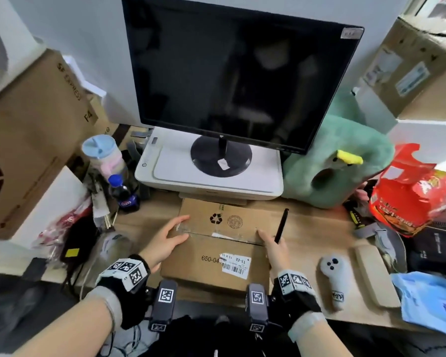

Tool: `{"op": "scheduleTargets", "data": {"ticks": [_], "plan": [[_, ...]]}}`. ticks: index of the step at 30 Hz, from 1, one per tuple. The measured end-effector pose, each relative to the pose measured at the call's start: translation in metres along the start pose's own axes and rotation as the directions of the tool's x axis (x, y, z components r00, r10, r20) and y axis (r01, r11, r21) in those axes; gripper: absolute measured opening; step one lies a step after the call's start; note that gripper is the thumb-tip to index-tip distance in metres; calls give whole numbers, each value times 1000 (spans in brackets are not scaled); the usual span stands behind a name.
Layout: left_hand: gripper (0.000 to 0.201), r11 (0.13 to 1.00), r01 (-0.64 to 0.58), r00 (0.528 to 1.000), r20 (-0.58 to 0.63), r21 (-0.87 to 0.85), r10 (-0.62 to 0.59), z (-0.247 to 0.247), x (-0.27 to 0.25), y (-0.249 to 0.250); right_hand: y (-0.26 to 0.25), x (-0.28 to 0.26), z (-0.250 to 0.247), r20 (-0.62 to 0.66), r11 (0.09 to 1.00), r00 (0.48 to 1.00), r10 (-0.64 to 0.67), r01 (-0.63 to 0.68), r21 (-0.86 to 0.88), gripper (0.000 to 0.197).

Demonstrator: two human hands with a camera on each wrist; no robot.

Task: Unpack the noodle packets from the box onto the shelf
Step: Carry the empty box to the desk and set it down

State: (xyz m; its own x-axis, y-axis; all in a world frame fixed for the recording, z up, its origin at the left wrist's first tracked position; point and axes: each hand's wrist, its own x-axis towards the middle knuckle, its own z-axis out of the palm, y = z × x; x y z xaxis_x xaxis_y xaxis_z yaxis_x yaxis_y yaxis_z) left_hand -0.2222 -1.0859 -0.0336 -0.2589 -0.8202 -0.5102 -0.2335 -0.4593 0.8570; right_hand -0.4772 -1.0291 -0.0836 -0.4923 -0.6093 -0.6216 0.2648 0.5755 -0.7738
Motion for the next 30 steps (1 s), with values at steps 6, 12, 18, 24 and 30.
{"op": "scheduleTargets", "data": {"ticks": [6, 12, 18, 24, 30], "plan": [[43, 993, -42, 999, -7, 113, 43, 0, 9, -6, 3, 12, 6, -23, 999, 999, -23, 21, -50, 44], [42, 981, -55, 999, 13, 186, 53, -5, 15, -8, 21, 26, -16, -137, 998, 988, 65, -61, 36, 40], [41, 974, -69, 998, 21, 217, 66, -7, 17, -6, 64, 29, -45, -91, 908, 962, 259, -274, -315, 26], [43, 973, -94, 996, 12, 212, 94, -4, 14, -10, 68, 25, -40, -160, 837, 965, 206, -259, -481, 34], [42, 982, -53, 999, 20, 179, 50, -7, 17, -12, 67, 22, -54, -234, 842, 963, 132, -234, -487, 31]]}}
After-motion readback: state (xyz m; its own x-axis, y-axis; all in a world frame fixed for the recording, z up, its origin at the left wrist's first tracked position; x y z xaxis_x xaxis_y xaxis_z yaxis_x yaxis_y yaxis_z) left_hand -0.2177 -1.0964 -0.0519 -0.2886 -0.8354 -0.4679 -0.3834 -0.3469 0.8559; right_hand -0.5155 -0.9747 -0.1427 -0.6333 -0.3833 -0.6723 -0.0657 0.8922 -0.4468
